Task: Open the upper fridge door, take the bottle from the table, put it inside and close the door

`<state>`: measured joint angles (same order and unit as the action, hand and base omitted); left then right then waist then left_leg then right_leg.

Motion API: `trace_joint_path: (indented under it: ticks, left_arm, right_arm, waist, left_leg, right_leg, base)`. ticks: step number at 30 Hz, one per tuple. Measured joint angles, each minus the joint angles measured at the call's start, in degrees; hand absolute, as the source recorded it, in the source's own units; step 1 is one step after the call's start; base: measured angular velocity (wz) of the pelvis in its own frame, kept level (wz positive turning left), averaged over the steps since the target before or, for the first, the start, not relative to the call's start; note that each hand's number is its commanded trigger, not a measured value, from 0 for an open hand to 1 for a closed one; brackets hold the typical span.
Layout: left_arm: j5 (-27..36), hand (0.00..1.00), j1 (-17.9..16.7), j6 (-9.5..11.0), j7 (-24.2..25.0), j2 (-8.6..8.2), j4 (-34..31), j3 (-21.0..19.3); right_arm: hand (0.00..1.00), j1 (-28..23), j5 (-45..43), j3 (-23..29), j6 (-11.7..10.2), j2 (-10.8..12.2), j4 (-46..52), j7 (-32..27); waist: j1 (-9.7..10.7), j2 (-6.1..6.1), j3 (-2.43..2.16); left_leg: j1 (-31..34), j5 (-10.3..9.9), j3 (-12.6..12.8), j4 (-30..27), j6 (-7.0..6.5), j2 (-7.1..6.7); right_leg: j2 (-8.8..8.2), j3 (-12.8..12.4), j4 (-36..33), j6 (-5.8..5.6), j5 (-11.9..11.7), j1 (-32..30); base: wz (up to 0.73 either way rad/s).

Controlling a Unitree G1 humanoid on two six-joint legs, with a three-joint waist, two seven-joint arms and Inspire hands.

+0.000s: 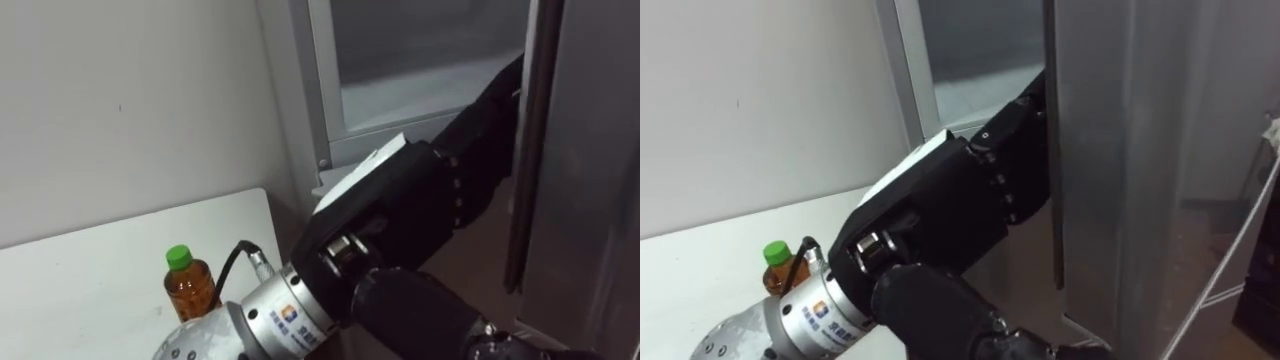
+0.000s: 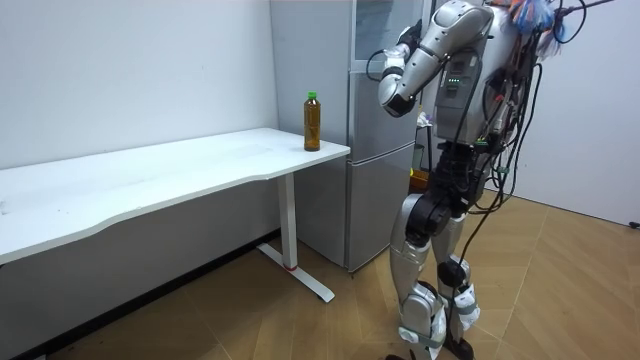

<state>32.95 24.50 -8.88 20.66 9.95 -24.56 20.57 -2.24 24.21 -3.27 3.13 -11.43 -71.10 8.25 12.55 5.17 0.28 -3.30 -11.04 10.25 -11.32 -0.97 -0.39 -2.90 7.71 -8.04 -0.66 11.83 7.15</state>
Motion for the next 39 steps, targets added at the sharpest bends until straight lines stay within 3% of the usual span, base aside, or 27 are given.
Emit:
trace_joint_path:
  ticks: [10,21,29,39]
  left_arm:
    - [0.1,0.00,0.0,0.3,1.1,-0.32,0.3,2.1]
    - [0.0,0.00,-0.1,0.3,5.3,-0.46,2.1,6.8]
    - [0.0,0.00,-0.4,0.8,8.8,-1.99,3.5,7.3]
    - [0.1,0.00,-0.4,3.2,9.8,-2.85,6.1,7.9]
  right_arm:
    - [0.00,0.0,0.4,-1.8,-1.2,-0.2,0.1,0.1]
    - [0.00,1.1,0.6,-2.1,-1.1,-0.1,-0.3,2.0]
    - [0.00,1.5,0.7,-1.6,-1.1,0.0,-0.7,3.2]
    - [0.00,1.0,5.0,-1.6,-1.1,0.0,-1.2,3.3]
  waist:
    - [0.3,-0.23,0.16]
    - [2.9,-0.21,0.26]
    - [4.6,-0.56,0.49]
    - [4.8,-0.83,0.68]
  left_leg:
    - [-0.2,0.0,0.2,0.0,0.00,0.03]
    - [0.3,0.0,0.3,0.0,0.00,0.01]
    - [0.2,0.0,0.7,0.0,0.01,0.13]
    - [0.1,0.0,0.7,0.0,0.01,0.11]
  right_leg:
    - [-0.01,-0.1,0.2,0.00,0.0,0.2]
    - [-0.02,0.2,0.3,-0.02,0.0,-0.1]
    - [0.03,0.1,0.3,0.01,0.0,0.0]
    - [0.04,-0.3,0.2,0.02,0.0,-0.1]
  base:
    - [0.00]
    - [0.01]
    - [0.00]
    - [0.00]
